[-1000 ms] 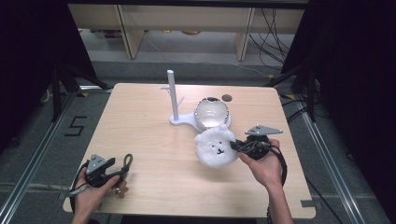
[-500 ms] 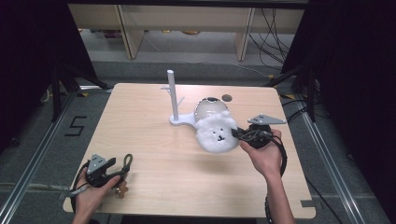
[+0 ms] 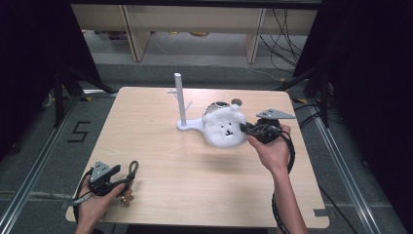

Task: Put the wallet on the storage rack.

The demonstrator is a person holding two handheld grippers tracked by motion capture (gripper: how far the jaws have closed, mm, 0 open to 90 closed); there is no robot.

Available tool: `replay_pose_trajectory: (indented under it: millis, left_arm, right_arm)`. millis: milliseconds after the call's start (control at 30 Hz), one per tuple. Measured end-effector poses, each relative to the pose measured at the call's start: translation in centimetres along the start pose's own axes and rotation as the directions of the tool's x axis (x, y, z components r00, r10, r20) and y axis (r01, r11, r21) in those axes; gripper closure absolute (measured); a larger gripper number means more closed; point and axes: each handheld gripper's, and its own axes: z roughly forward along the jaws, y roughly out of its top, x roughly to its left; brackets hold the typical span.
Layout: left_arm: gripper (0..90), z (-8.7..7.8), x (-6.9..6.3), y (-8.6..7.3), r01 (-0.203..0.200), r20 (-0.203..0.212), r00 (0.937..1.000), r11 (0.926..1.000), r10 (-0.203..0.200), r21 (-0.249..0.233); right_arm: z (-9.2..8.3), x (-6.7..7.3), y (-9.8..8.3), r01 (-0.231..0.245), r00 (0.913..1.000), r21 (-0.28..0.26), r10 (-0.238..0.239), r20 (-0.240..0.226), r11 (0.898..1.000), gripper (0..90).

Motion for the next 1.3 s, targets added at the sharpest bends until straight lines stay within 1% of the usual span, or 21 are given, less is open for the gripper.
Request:
replay_pose_trajectory:
  millis: [67,133,167,267,300,333,400,467,500,567,633,733,767,800,900,1000,1033,1133,1233,1267,1300]
  left_arm:
    - [32.5,0.0,0.0,0.0,0.0,-0.001,1.0,1.0,0.0,0.001]
    - [32.5,0.0,0.0,0.0,-0.001,0.0,1.0,1.0,0.001,0.0]
    - [32.5,0.0,0.0,0.0,0.0,0.0,1.0,1.0,0.0,0.001]
    - [32.5,0.0,0.0,-0.1,0.0,-0.001,1.0,1.0,0.0,0.005]
    - [32.5,-0.1,-0.1,-0.1,0.014,-0.007,0.9999,0.9999,-0.014,0.008]
    - [32.5,0.0,-0.1,-0.1,0.01,-0.004,0.9999,0.9999,-0.01,0.008]
    - [32.4,0.1,0.0,-0.1,-0.007,0.004,1.0,1.0,0.007,0.0]
    - [32.4,0.0,-0.1,-0.1,-0.004,0.002,1.0,1.0,0.004,0.003]
    - [32.4,0.0,-0.2,-0.1,0.009,-0.007,0.9999,0.9999,-0.009,0.008]
    - [32.4,0.0,-0.1,-0.1,0.007,-0.006,1.0,0.9999,-0.007,0.009]
    - [32.4,0.0,-0.1,-0.1,0.006,-0.002,1.0,0.9999,-0.006,0.008]
    - [32.4,0.0,-0.1,-0.1,0.005,-0.002,1.0,1.0,-0.005,0.008]
    - [32.4,0.0,-0.1,-0.1,0.004,-0.002,1.0,1.0,-0.004,0.007]
    - [32.4,0.0,-0.1,-0.1,0.006,-0.003,1.0,1.0,-0.006,0.008]
    - [32.4,0.0,-0.2,-0.2,0.01,-0.005,0.9999,0.9999,-0.01,0.005]
    - [32.4,0.0,-0.1,-0.2,0.012,-0.005,0.9999,0.9999,-0.012,0.007]
    - [32.3,0.0,-0.1,-0.2,0.012,-0.004,0.9999,0.9999,-0.012,0.006]
    - [32.3,0.0,-0.2,-0.3,0.024,-0.008,0.9997,0.9997,-0.024,0.004]
    - [32.3,0.1,0.0,-0.2,-0.003,0.005,1.0,1.0,0.003,0.0]
    - [32.3,0.1,0.0,-0.2,-0.001,0.003,1.0,1.0,0.001,0.004]
    - [32.3,0.0,-0.2,-0.3,0.023,-0.008,0.9997,0.9997,-0.023,0.004]
  right_arm:
    - [0.2,0.0,0.2,-0.013,0.9999,-0.001,0.013,0.009,1.0,83.7]
    - [0.4,-0.2,0.5,-0.004,1.0,-0.004,0.004,0.007,1.0,83.6]
    - [0.6,-0.3,0.6,-0.008,0.9997,0.002,0.008,0.022,1.0,83.7]
    - [0.8,-0.3,0.6,-0.023,0.9996,0.002,0.023,0.015,1.0,83.6]
    - [0.9,-0.5,0.7,0.002,0.9995,0.008,-0.002,0.032,1.0,83.6]
    - [1.1,-0.4,0.7,-0.018,0.9997,0.003,0.017,0.018,1.0,83.6]
    - [1.2,-0.6,0.7,-0.005,0.9994,0.004,0.005,0.033,1.0,83.6]
    - [1.4,-0.5,0.8,-0.031,0.999,-0.001,0.031,0.033,1.0,83.6]
    - [1.6,-0.8,1.0,-0.013,0.9994,-0.009,0.013,0.033,1.0,83.6]
    - [1.6,-0.8,1.1,-0.012,0.9992,-0.009,0.012,0.039,1.0,83.5]
    - [1.9,-0.5,1.4,-0.036,0.9976,-0.025,0.038,0.059,0.999,83.5]
    - [2.5,-0.7,1.7,-0.009,0.9977,-0.04,0.012,0.066,0.999,83.5]
    - [2.5,-0.7,1.7,-0.009,0.9977,-0.04,0.012,0.066,0.999,83.5]
    - [2.5,-0.6,1.9,-0.029,0.997,-0.036,0.031,0.071,0.999,83.5]
    - [3.1,-0.8,2.2,-0.006,0.9968,-0.047,0.01,0.079,0.999,83.4]
    - [3.5,-0.7,2.4,-0.011,0.9942,-0.046,0.016,0.106,0.999,83.4]
    - [3.7,-0.9,2.5,0.007,0.9937,-0.044,-0.002,0.112,0.999,83.4]
    - [4.3,-1.1,2.5,0.001,0.992,-0.041,0.004,0.127,0.999,83.3]
    - [4.8,-1.5,2.5,0.018,0.99,-0.036,-0.013,0.14,0.999,83.3]
    - [5.0,-1.4,2.5,-0.006,0.9893,-0.038,0.011,0.145,0.999,83.3]
    - [5.1,-1.5,2.5,0.0,0.9885,-0.033,0.005,0.151,0.999,83.3]
